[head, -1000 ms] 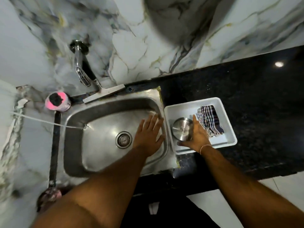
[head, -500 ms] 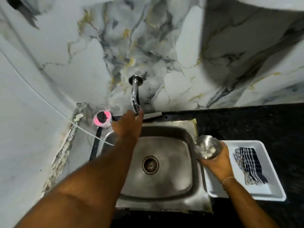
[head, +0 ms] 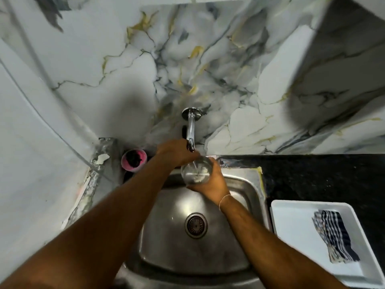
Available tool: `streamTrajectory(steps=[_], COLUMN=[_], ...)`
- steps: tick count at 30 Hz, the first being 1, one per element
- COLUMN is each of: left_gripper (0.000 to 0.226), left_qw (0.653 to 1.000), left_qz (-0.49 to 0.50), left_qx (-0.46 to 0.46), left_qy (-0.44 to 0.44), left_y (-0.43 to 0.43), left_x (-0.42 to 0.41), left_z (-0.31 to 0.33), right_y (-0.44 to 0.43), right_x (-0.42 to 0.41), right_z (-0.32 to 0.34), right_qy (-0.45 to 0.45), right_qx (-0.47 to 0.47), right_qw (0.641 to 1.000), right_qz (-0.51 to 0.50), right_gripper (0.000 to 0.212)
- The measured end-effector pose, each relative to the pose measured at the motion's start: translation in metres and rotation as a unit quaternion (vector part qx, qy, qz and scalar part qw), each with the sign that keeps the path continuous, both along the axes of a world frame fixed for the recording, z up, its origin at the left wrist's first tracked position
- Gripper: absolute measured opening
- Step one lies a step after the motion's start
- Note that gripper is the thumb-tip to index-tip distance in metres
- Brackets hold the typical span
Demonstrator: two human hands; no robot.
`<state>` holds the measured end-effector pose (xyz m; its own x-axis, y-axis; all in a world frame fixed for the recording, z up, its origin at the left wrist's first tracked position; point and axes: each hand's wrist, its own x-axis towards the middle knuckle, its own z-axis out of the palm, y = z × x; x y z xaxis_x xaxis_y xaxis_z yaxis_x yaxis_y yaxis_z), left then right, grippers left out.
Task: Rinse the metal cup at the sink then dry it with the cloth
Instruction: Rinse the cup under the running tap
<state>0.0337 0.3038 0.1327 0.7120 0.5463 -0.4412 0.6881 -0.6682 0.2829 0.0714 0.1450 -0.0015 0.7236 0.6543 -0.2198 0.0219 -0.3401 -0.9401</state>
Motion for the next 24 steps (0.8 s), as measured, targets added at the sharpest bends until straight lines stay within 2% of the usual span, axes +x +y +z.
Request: streamTrajectory(steps=[4, 8, 12, 17, 19, 24], left_gripper=[0.047, 0.054, 0.047, 0.041, 0.042, 0.059], left_qw=[0.999, 0.999, 0.999, 0.998, 0.997, 0.998], left_qz=[-0.035, -0.05, -0.052, -0.058, -0.064, -0.049], left_qx=[-0.041, -0.018, -0.015, -0.038, -0.044, -0.033], left_qy=[-0.005, 0.007, 0.004, -0.007, -0.007, -0.01], left_y=[0.012, 0.016, 0.012, 0.014, 0.014, 0.015], left_x=[-0.004, -0.001, 0.0, 0.001, -0.001, -0.005], left_z=[-0.011, -0.012, -0.013, -0.008, -0.009, -0.014], right_y=[0.011, -0.005, -0.026, -0.012, -0.001, 0.025], right_x=[-0.012, -0.018, -0.006, 0.018, 0.016, -0.002], right_z=[-0.015, -0.03, -0.031, -0.024, -0.021, -0.024], right_qy=[0.011, 0.006, -0.025, -0.055, -0.052, -0.002], right_qx=[0.0, -0.006, -0.001, 0.03, 0.041, 0.051], right_qw=[0.999, 0.998, 0.999, 0.998, 0.997, 0.996], right_qz=[0.044, 0.065, 0.04, 0.022, 0.039, 0.078], right_gripper=[0.123, 0.127, 0.114, 0.109, 0.114, 0.134])
